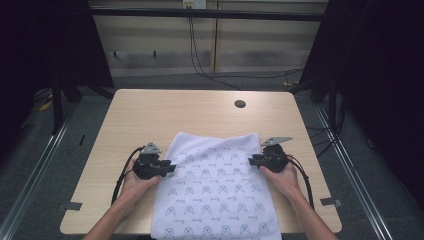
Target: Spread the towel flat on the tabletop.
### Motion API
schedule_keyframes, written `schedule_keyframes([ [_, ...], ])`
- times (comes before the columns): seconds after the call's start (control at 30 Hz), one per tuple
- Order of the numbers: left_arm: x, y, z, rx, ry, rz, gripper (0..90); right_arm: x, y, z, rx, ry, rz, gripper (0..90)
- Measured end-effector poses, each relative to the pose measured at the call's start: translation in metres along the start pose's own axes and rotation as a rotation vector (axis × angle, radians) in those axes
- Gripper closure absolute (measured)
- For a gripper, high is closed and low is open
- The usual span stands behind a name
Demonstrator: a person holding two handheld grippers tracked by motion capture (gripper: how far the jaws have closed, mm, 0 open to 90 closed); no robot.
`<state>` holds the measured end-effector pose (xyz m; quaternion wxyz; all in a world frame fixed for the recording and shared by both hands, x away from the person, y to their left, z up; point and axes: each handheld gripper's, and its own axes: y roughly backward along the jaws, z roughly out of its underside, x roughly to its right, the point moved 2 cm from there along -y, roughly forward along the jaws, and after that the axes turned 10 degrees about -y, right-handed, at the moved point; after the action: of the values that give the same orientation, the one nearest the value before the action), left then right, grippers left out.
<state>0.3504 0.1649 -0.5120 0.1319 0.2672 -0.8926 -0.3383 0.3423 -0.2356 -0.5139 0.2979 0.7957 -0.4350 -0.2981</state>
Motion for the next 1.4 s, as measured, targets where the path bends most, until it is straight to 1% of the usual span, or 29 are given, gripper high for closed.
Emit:
schedule_keyframes([
  [0.03, 0.001, -0.001, 0.001, -0.008, -0.011, 0.002, 67.3, -0.002, 0.003, 0.002, -0.014, 0.039, 0.032, 76.7],
  [0.07, 0.002, -0.002, 0.002, -0.018, -0.022, 0.005, 67.1, -0.003, 0.006, 0.005, -0.017, 0.054, 0.052, 78.0],
  [0.13, 0.005, -0.003, 0.001, -0.012, -0.025, 0.006, 65.9, -0.004, 0.011, 0.012, -0.010, 0.054, 0.042, 81.3],
  [0.2, 0.008, -0.004, 0.000, -0.014, -0.043, 0.008, 64.1, -0.004, 0.016, 0.017, -0.010, 0.042, 0.045, 81.1],
  [0.27, 0.013, -0.005, 0.000, -0.013, -0.053, 0.021, 59.8, -0.005, 0.020, 0.022, -0.005, 0.027, 0.031, 80.6],
  [0.33, 0.016, -0.003, 0.001, -0.020, -0.064, 0.036, 59.8, -0.006, 0.024, 0.026, -0.017, 0.036, 0.031, 79.0],
  [0.4, 0.020, 0.000, 0.004, -0.025, -0.071, 0.055, 59.9, -0.007, 0.028, 0.030, -0.017, 0.010, 0.001, 71.0],
  [0.47, 0.025, 0.004, 0.006, -0.041, -0.081, 0.065, 61.9, -0.010, 0.031, 0.035, -0.024, 0.026, -0.017, 68.5],
  [0.57, 0.033, 0.012, 0.015, -0.032, -0.101, 0.075, 64.2, -0.013, 0.034, 0.039, -0.020, 0.037, -0.023, 64.6],
  [0.63, 0.039, 0.018, 0.020, -0.034, -0.092, 0.080, 66.9, -0.017, 0.035, 0.041, -0.028, 0.039, -0.029, 64.0],
  [0.67, 0.042, 0.021, 0.023, -0.036, -0.103, 0.082, 67.1, -0.019, 0.035, 0.042, -0.030, 0.042, -0.041, 64.0],
  [0.7, 0.044, 0.024, 0.025, -0.036, -0.104, 0.078, 68.6, -0.021, 0.036, 0.043, -0.036, 0.051, -0.039, 64.0],
  [0.77, 0.048, 0.028, 0.029, -0.040, -0.091, 0.088, 69.6, -0.026, 0.038, 0.046, -0.045, 0.054, -0.056, 64.0],
  [0.8, 0.048, 0.030, 0.030, -0.050, -0.083, 0.080, 72.9, -0.027, 0.040, 0.048, -0.047, 0.051, -0.058, 64.4],
  [0.83, 0.047, 0.032, 0.030, -0.045, -0.069, 0.088, 77.9, -0.029, 0.041, 0.050, -0.046, 0.052, -0.066, 64.6],
  [0.87, 0.045, 0.033, 0.029, -0.025, -0.050, 0.104, 82.8, -0.030, 0.042, 0.051, -0.048, 0.043, -0.086, 64.8],
  [0.9, 0.043, 0.034, 0.028, -0.007, -0.036, 0.102, 85.9, -0.030, 0.043, 0.052, -0.056, 0.038, -0.082, 65.1],
  [0.93, 0.039, 0.036, 0.026, 0.016, -0.030, 0.095, 89.6, -0.031, 0.044, 0.053, -0.050, 0.048, -0.076, 64.3],
  [0.97, 0.035, 0.038, 0.023, 0.039, -0.015, 0.108, 90.0, -0.031, 0.045, 0.053, -0.034, 0.046, -0.089, 63.7],
  [1.0, 0.029, 0.040, 0.020, 0.073, 0.013, 0.104, 89.7, -0.030, 0.046, 0.051, -0.018, 0.035, -0.102, 63.1],
  [1.07, 0.019, 0.041, 0.014, 0.093, 0.030, 0.069, 86.9, -0.025, 0.050, 0.044, 0.031, 0.006, -0.100, 61.3],
  [1.1, 0.015, 0.041, 0.012, 0.098, 0.036, 0.055, 85.1, -0.020, 0.052, 0.038, 0.053, -0.012, -0.098, 60.5],
  [1.17, 0.007, 0.039, 0.008, 0.110, 0.041, 0.024, 84.0, -0.012, 0.054, 0.032, 0.081, -0.029, -0.091, 60.4],
  [1.23, -0.001, 0.035, 0.004, 0.089, 0.042, 0.005, 83.4, -0.003, 0.056, 0.025, 0.091, -0.028, -0.068, 62.0],
  [1.27, -0.007, 0.031, 0.002, 0.089, 0.046, -0.012, 83.2, 0.001, 0.056, 0.023, 0.097, -0.031, -0.058, 62.9],
  [1.3, -0.012, 0.028, 0.001, 0.088, 0.066, -0.008, 82.7, 0.007, 0.056, 0.019, 0.104, -0.039, -0.054, 64.1],
  [1.33, -0.016, 0.025, -0.001, 0.081, 0.068, -0.009, 82.4, 0.011, 0.055, 0.016, 0.110, -0.035, -0.034, 64.3],
  [1.37, -0.019, 0.022, -0.003, 0.077, 0.065, -0.023, 80.9, 0.016, 0.054, 0.012, 0.115, -0.041, -0.022, 65.3],
  [1.4, -0.023, 0.019, -0.004, 0.081, 0.071, -0.026, 79.7, 0.020, 0.052, 0.008, 0.116, -0.054, -0.021, 65.7],
])
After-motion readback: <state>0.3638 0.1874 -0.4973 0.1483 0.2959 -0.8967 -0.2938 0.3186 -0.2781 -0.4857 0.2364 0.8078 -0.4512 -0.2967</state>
